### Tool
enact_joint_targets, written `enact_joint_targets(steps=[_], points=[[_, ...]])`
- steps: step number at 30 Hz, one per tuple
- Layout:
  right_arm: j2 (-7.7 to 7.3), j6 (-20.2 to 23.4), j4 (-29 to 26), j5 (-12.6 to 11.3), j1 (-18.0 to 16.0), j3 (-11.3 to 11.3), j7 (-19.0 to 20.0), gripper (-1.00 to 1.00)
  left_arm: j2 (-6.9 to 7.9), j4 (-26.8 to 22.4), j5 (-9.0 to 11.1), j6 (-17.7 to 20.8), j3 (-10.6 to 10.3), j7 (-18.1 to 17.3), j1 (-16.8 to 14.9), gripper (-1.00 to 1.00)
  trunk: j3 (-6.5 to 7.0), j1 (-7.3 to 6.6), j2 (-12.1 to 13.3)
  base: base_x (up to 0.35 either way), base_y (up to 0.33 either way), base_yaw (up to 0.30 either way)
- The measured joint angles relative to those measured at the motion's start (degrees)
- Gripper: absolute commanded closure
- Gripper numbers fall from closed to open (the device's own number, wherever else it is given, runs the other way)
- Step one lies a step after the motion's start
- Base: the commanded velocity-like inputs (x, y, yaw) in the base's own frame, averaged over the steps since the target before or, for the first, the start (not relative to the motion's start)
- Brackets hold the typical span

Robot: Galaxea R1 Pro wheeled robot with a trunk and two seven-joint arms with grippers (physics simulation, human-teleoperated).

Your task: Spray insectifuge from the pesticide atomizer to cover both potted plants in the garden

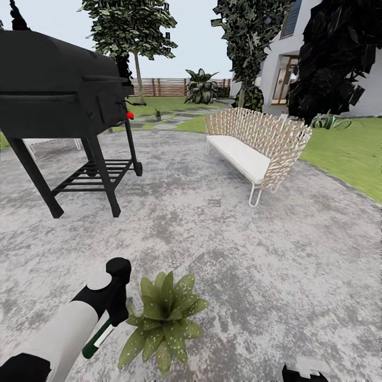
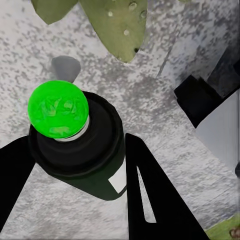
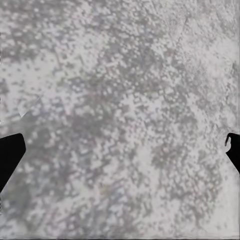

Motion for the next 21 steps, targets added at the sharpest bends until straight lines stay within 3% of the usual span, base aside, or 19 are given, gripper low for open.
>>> enact_joint_targets(steps=[4, 11, 17, 21], points=[[0.0, 0.0, 0.0, 0.0, 0.0, 0.0, 0.0, -1.0, -1.82, 0.1, 0.1, 0.1, -0.1, 0.0, 0.1, 1.0, 0.0, -0.03, 0.0, -0.052, 0.015, 0.0], [0.0, 0.0, 0.0, 0.0, 0.0, 0.0, 0.0, -1.0, -8.22, -0.5, -0.3, 0.3, -0.5, 0.0, -0.4, 1.0, 0.0, -0.03, 0.0, -0.002, 0.001, 0.0], [0.0, 0.0, 0.0, 0.0, 0.0, 0.0, 0.0, -1.0, -8.11, -0.1, -0.4, 0.3, -0.5, 0.0, -0.8, 1.0, 0.0, -0.03, 0.0, 0.0, 0.0, 0.0], [0.0, 0.0, 0.0, 0.0, 0.0, 0.0, 0.0, -1.0, -5.48, 0.0, -0.4, 0.0, -0.3, 0.0, -0.9, 1.0, 0.0, -0.03, 0.0, 0.0, 0.0, 0.0]])
